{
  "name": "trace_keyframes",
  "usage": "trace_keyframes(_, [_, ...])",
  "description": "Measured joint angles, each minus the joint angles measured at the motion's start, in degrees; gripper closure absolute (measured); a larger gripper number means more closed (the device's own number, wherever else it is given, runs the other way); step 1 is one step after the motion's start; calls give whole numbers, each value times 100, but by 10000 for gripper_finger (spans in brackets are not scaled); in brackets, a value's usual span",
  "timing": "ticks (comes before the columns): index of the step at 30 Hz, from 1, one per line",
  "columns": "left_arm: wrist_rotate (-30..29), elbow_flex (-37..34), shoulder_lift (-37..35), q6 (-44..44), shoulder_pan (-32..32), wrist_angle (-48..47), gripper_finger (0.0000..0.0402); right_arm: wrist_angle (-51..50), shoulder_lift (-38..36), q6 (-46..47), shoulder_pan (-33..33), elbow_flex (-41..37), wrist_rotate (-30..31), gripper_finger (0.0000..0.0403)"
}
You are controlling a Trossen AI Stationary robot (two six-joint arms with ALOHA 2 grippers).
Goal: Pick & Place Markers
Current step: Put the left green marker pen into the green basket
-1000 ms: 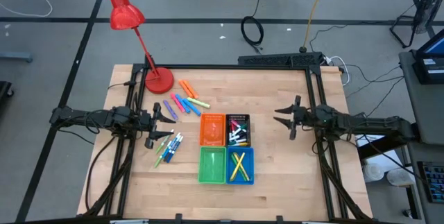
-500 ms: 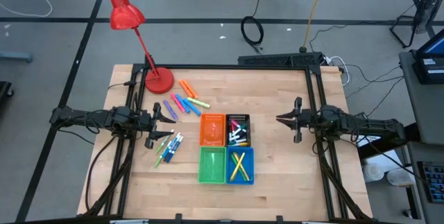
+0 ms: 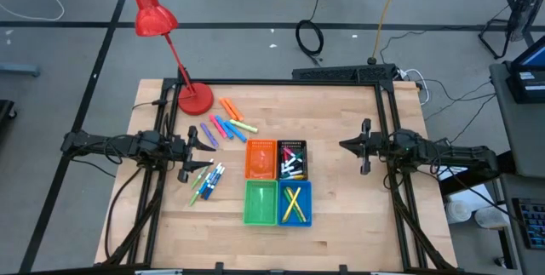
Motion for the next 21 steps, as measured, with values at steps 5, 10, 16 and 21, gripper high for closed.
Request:
trace_keyframes(5, [1, 0, 0, 0, -1, 0, 190, 518, 6, 83, -2, 0, 2, 395])
trace_keyframes(10, [-1, -1, 0, 0, -1, 0, 190, 552, 9, 83, -2, 0, 0, 395])
trace_keyframes(16, [-1, 0, 1, 0, 0, 0, 190, 570, 6, 83, -2, 0, -2, 394])
trace_keyframes(21, [-1, -1, 1, 2, 0, 31, 190, 570, 6, 83, -2, 0, -4, 394])
